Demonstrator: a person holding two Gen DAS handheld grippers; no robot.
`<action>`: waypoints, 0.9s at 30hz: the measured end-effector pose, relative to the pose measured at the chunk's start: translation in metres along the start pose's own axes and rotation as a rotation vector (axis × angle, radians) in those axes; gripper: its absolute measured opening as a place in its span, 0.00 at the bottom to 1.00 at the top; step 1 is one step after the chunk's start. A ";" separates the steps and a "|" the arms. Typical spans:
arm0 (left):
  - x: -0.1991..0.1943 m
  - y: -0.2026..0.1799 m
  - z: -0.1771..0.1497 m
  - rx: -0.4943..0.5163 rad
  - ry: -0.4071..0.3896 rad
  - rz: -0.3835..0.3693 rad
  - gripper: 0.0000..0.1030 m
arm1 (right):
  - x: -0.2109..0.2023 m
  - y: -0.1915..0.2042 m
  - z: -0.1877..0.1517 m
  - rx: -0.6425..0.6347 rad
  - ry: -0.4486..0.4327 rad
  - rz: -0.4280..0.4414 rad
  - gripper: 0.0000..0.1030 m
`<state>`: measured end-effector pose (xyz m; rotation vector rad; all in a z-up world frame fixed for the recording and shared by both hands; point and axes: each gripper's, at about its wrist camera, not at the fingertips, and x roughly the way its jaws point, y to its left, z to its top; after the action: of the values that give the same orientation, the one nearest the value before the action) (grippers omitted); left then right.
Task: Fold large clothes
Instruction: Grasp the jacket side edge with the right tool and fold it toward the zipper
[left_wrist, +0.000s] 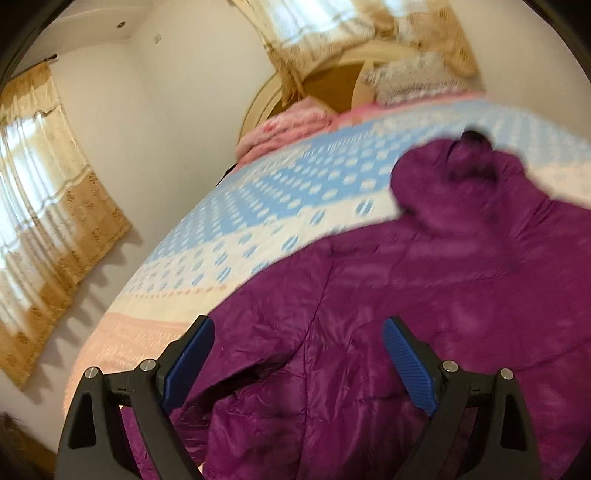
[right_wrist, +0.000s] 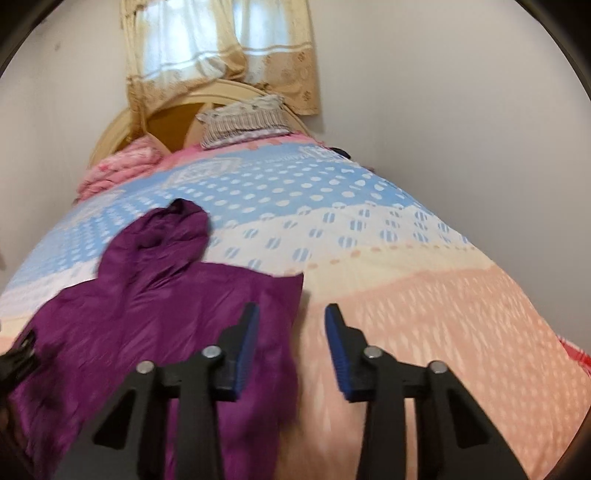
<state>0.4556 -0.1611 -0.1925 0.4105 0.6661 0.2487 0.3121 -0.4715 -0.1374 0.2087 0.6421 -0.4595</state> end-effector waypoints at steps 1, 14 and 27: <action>0.008 -0.004 -0.004 0.014 0.023 0.016 0.90 | 0.012 0.009 -0.002 -0.017 0.020 0.020 0.37; 0.032 -0.007 -0.022 0.003 0.070 -0.025 0.90 | 0.067 0.037 -0.043 -0.152 0.196 0.006 0.36; 0.006 -0.009 -0.035 -0.048 0.127 -0.224 0.90 | 0.007 0.087 -0.059 -0.221 0.150 0.054 0.55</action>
<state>0.4385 -0.1567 -0.2242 0.2724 0.8230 0.0780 0.3272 -0.3783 -0.1840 0.0502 0.8268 -0.3199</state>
